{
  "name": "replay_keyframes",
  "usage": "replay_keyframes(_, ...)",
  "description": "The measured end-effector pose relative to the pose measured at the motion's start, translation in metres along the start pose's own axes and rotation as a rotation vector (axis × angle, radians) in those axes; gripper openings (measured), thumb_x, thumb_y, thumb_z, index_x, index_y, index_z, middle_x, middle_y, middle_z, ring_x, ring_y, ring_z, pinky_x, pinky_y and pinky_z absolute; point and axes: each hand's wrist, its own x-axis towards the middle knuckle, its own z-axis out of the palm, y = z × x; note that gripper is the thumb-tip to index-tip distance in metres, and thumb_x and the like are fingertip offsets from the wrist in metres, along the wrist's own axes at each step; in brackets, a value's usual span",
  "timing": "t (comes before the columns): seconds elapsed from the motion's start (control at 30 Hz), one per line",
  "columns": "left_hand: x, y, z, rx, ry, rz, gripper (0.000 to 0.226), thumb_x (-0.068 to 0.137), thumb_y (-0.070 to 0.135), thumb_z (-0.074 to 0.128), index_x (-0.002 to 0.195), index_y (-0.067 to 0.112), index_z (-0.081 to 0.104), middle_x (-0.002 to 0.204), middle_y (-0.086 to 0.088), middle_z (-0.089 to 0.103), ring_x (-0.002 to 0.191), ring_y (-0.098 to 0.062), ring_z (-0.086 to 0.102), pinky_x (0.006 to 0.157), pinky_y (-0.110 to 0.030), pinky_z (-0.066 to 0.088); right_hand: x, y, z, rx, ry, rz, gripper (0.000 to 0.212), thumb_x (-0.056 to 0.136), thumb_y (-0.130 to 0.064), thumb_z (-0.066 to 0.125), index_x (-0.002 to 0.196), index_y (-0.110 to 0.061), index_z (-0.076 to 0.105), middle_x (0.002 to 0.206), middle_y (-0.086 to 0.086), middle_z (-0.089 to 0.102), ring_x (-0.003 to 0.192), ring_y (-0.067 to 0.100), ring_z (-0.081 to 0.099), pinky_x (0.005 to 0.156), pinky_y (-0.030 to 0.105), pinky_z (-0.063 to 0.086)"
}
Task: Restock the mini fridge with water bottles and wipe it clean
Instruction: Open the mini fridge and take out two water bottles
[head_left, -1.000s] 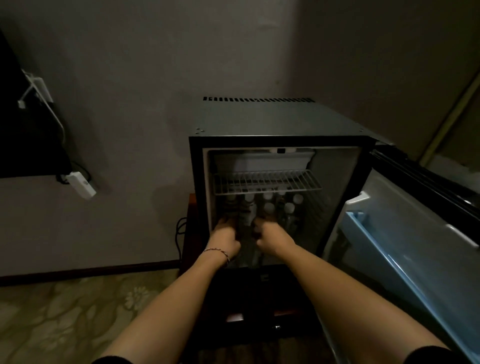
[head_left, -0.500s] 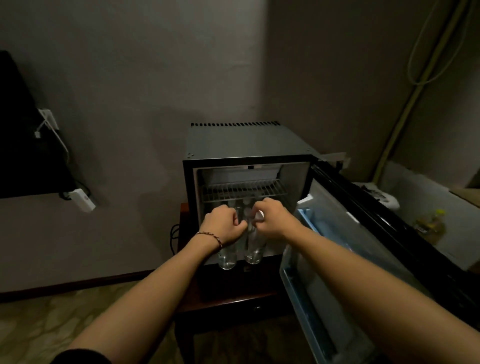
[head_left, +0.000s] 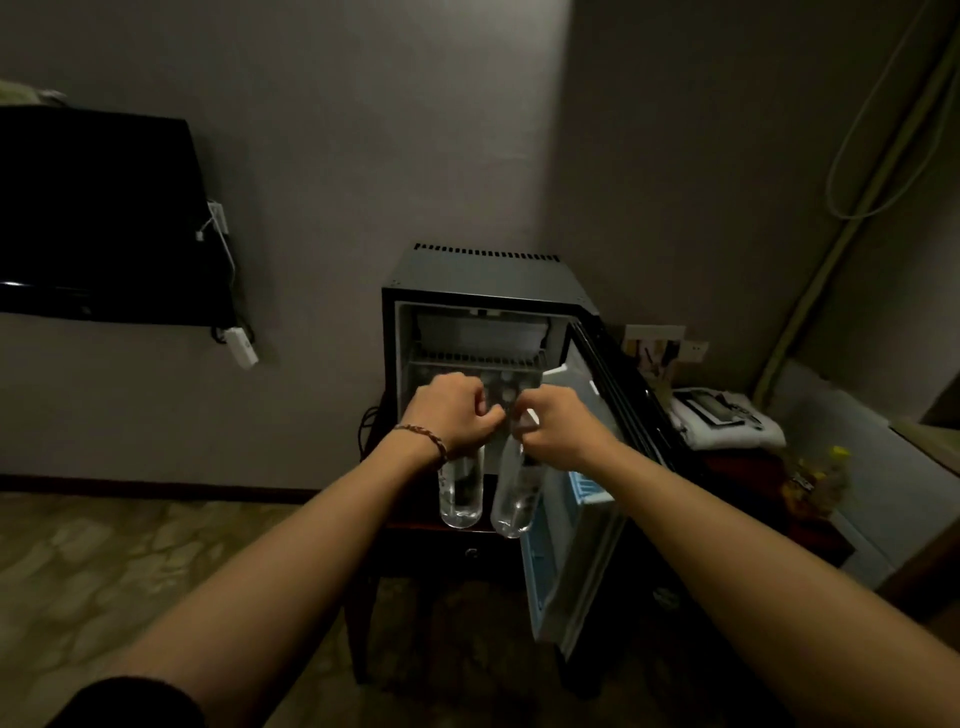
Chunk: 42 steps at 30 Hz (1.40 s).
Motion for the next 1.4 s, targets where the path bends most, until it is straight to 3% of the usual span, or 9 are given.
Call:
replay_keyframes(0.07,-0.020,0.015,-0.002,0.017,-0.011,0.002,0.034,0.087,0.046,0.059,0.064,0.023,0.049,0.075,0.006,0.052,0.073,-0.018,0.053,0.067,-0.029,0.041,-0.022,0.001,-0.006,0.008,-0.031,0.013,0.016,0.080,-0.012,0.068,0.094,-0.021,0.068,0.097,0.003,0.061,0.095,0.020,0.063,0.069,0.023,0.047)
replay_keyframes(0.23,-0.046,0.046,-0.004,0.020,-0.024,0.047,0.036,0.089,0.044,0.056,0.062,0.023,0.048,0.069,0.008,0.053,0.071,-0.015,0.053,0.064,-0.028,0.036,-0.068,0.008,-0.025,-0.011,-0.026,0.046,0.020,0.082,-0.013,0.068,0.101,-0.019,0.071,0.100,-0.001,0.061,0.095,0.011,0.058,0.076,0.021,0.042)
replay_keyframes(0.43,-0.061,0.078,-0.006,0.037,-0.030,0.129,0.035,0.093,0.042,0.053,0.068,0.018,0.059,0.073,-0.001,0.060,0.067,-0.015,0.050,0.054,-0.028,0.031,-0.111,0.004,-0.039,-0.002,0.068,0.033,0.019,0.084,-0.016,0.068,0.102,-0.014,0.073,0.109,0.008,0.067,0.103,0.020,0.061,0.074,0.015,0.034)
replay_keyframes(0.6,-0.076,0.097,0.001,0.005,-0.032,0.222,0.043,0.094,0.039,0.052,0.058,0.015,0.053,0.058,0.002,0.051,0.052,-0.014,0.043,0.047,-0.029,0.026,-0.143,0.012,-0.059,-0.006,0.099,0.093,0.020,0.084,-0.019,0.069,0.103,-0.015,0.072,0.108,0.006,0.066,0.102,0.019,0.061,0.080,0.026,0.046)
replay_keyframes(0.77,-0.096,0.121,0.013,0.078,-0.022,0.307,0.048,0.097,0.044,0.045,0.058,0.017,0.046,0.063,0.001,0.048,0.058,-0.018,0.048,0.048,-0.029,0.026,-0.176,0.032,-0.070,-0.022,0.085,0.132,0.016,0.082,-0.025,0.071,0.098,-0.021,0.071,0.105,0.000,0.065,0.101,0.016,0.060,0.085,0.032,0.051)
replay_keyframes(0.87,-0.112,0.144,0.024,0.142,-0.022,0.348,0.045,0.100,0.046,0.040,0.067,0.017,0.052,0.074,-0.002,0.055,0.067,-0.023,0.057,0.054,-0.029,0.032,-0.196,0.050,-0.075,-0.024,0.052,0.170,0.018,0.084,-0.027,0.071,0.102,-0.023,0.069,0.109,-0.002,0.063,0.102,0.013,0.058,0.088,0.034,0.053)
replay_keyframes(1.03,-0.127,0.191,0.048,0.137,-0.004,0.339,0.040,0.102,0.043,0.040,0.069,0.020,0.043,0.074,0.003,0.046,0.066,-0.016,0.044,0.063,-0.030,0.033,-0.220,0.096,-0.089,-0.003,0.020,0.199,0.014,0.081,-0.030,0.071,0.089,-0.036,0.063,0.110,-0.002,0.064,0.103,0.014,0.060,0.084,0.032,0.054)
replay_keyframes(1.1,-0.128,0.211,0.062,0.115,-0.021,0.318,0.039,0.101,0.043,0.040,0.071,0.020,0.045,0.077,0.001,0.047,0.069,-0.018,0.050,0.063,-0.031,0.037,-0.228,0.115,-0.096,-0.012,0.006,0.183,0.015,0.082,-0.029,0.071,0.089,-0.037,0.061,0.110,-0.003,0.063,0.102,0.013,0.059,0.081,0.028,0.052)
replay_keyframes(1.4,-0.092,0.307,0.126,0.095,-0.063,0.162,0.038,0.100,0.045,0.040,0.072,0.021,0.046,0.083,-0.004,0.057,0.082,-0.027,0.062,0.067,-0.034,0.043,-0.240,0.215,-0.150,-0.048,-0.029,0.108,0.022,0.084,-0.023,0.067,0.106,-0.022,0.069,0.113,0.001,0.063,0.104,0.016,0.059,0.085,0.031,0.053)
